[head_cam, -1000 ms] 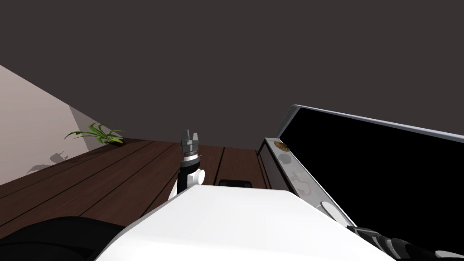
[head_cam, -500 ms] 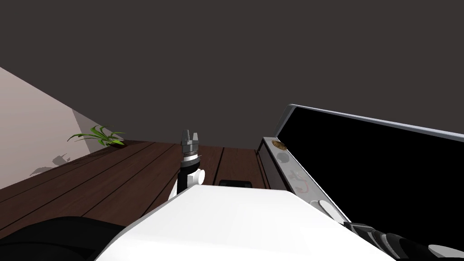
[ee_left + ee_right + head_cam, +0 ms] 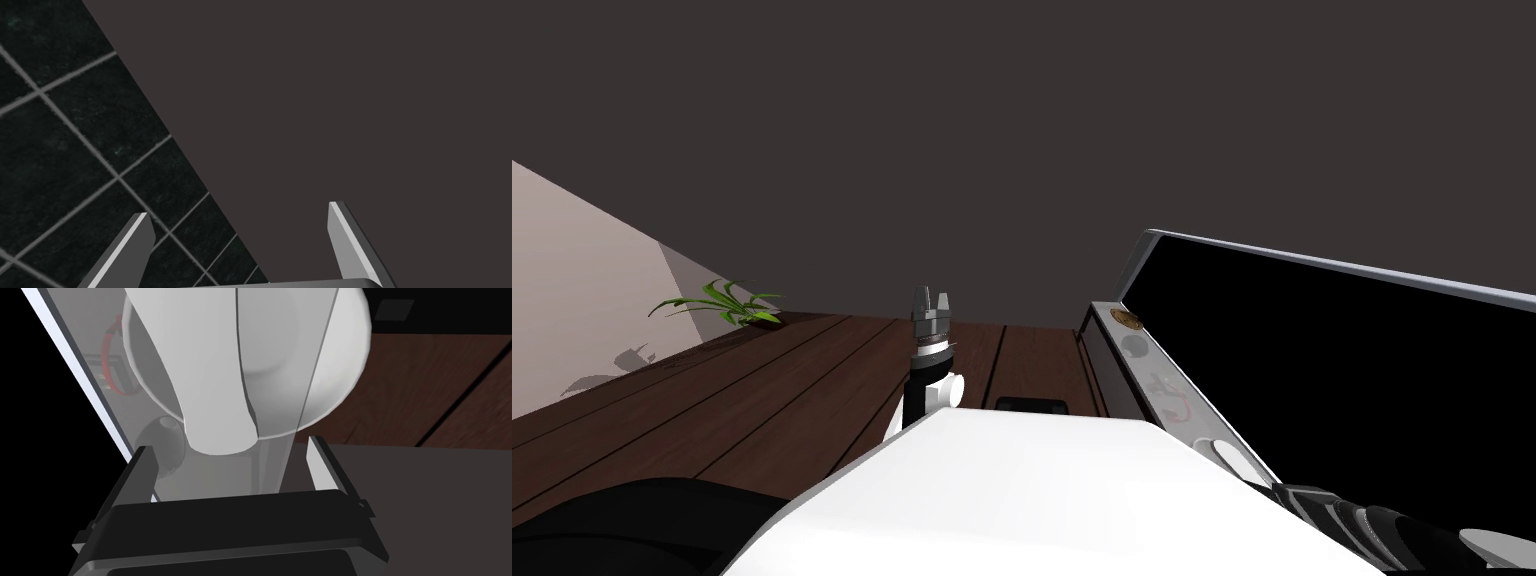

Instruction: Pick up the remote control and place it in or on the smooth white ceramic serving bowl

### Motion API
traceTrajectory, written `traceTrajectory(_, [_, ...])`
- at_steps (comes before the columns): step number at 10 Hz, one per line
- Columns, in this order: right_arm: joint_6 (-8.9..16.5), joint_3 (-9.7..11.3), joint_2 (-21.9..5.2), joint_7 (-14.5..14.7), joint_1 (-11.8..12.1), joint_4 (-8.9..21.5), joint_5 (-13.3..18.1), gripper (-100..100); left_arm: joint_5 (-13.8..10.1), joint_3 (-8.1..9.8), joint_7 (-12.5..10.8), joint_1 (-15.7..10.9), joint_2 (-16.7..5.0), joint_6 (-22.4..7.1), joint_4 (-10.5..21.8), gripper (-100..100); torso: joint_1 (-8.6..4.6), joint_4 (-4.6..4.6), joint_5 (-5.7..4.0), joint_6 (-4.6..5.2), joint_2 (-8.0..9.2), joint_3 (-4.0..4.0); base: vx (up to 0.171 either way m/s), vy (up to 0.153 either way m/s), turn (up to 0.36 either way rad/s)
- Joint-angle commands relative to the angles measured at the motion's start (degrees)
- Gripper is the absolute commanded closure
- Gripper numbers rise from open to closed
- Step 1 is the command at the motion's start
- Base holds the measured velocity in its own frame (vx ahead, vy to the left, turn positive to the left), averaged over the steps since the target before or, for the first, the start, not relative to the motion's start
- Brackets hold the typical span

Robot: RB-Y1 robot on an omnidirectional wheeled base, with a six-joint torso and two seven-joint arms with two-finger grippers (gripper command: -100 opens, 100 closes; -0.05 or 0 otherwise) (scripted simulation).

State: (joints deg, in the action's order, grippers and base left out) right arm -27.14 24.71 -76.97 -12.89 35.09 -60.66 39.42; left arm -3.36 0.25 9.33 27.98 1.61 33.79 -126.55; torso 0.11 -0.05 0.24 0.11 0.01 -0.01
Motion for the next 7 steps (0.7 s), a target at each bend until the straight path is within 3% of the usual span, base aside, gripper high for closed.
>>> traceTrajectory(1, [-0.7, -0.6, -1.7, -0.7, 0.6, -1.0, -0.3, -100, 0.0, 0.0, 0.0, 0.0, 0.0, 0.0, 0.0, 0, 0.0, 0.0, 0.0, 0.0, 0.0, 0.0, -0.01, 0.027, -0.048])
traceTrajectory(6, [-2.9, -2.0, -7.2, -3.2, 1.5, -3.7, -0.9, -100, 0.0, 0.0, 0.0, 0.0, 0.0, 0.0, 0.0, 0, 0.01, 0.0, 0.0, 0.0, -0.01, 0.0, -0.01, 0.023, -0.058])
traceTrajectory(7, [-2.8, -1.9, -6.4, -2.6, 1.3, -3.1, -0.8, -100, 0.0, 0.0, 0.0, 0.0, 0.0, 0.0, 0.0, 0, 0.01, 0.0, 0.0, -0.01, -0.01, 0.0, -0.004, 0.01, -0.008])
